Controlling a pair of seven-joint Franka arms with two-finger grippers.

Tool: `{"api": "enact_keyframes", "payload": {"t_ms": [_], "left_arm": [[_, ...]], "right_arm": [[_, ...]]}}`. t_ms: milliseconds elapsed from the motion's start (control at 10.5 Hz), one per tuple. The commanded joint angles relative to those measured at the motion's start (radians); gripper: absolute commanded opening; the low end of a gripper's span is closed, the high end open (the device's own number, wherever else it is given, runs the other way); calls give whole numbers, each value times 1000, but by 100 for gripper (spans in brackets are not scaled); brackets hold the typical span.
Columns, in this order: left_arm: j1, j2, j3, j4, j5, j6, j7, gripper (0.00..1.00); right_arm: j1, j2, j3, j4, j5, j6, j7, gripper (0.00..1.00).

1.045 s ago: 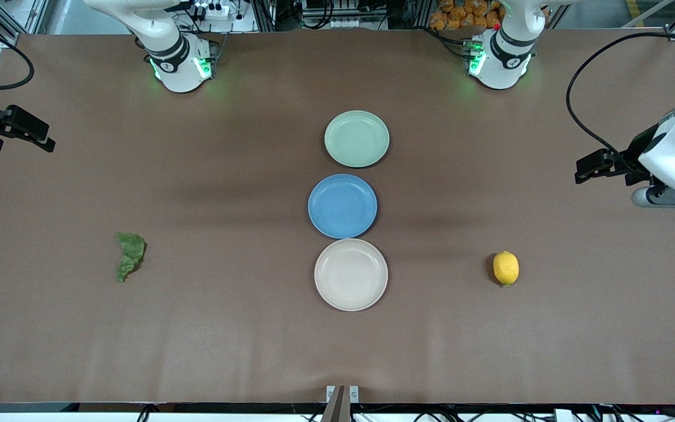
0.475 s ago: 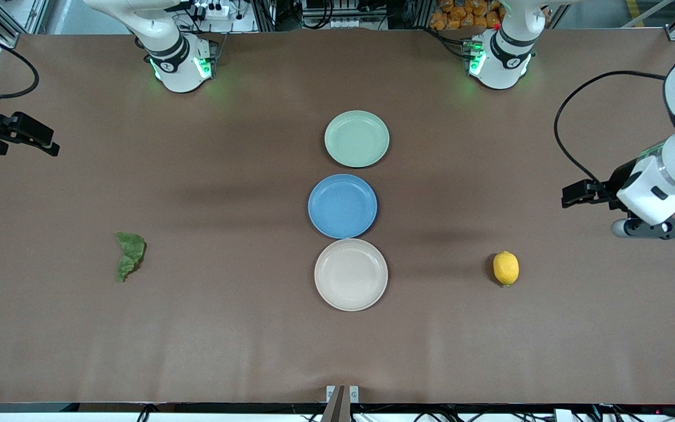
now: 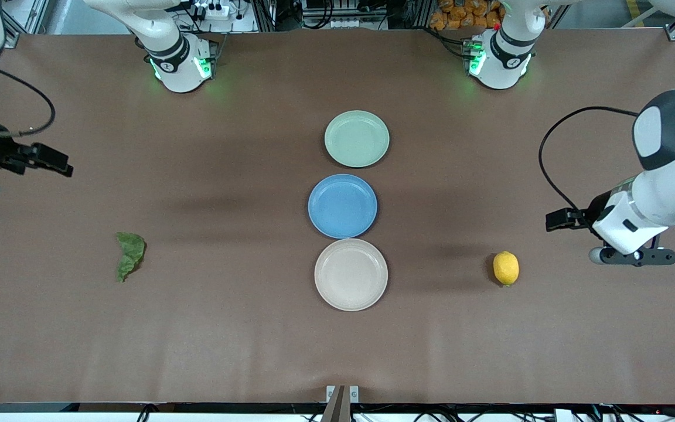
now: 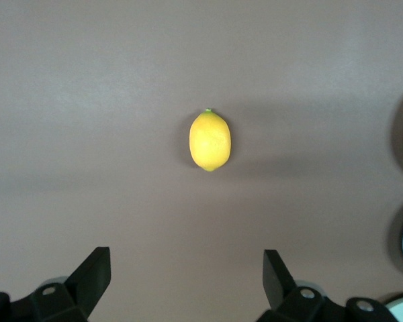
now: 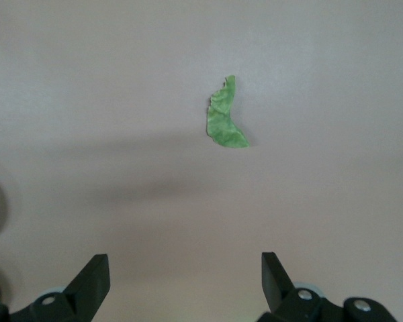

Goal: Place lemon and lettuce in plates
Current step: 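Lower and close the right gripper on the lettuce while the left grasps the lemon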

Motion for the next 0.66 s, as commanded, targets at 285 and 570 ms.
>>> {"api": "enact_keyframes", "payload": {"t_ms": [285,570], "left_arm": [[-17,45,-2,-63,29,148,-77,100],[-34,92,-4,-70,32,223,-101,100]], "right_arm": [[-23,207,13,12,-6,144,-32,100],[-32,335,13,12,-5,239,-45,100]]}}
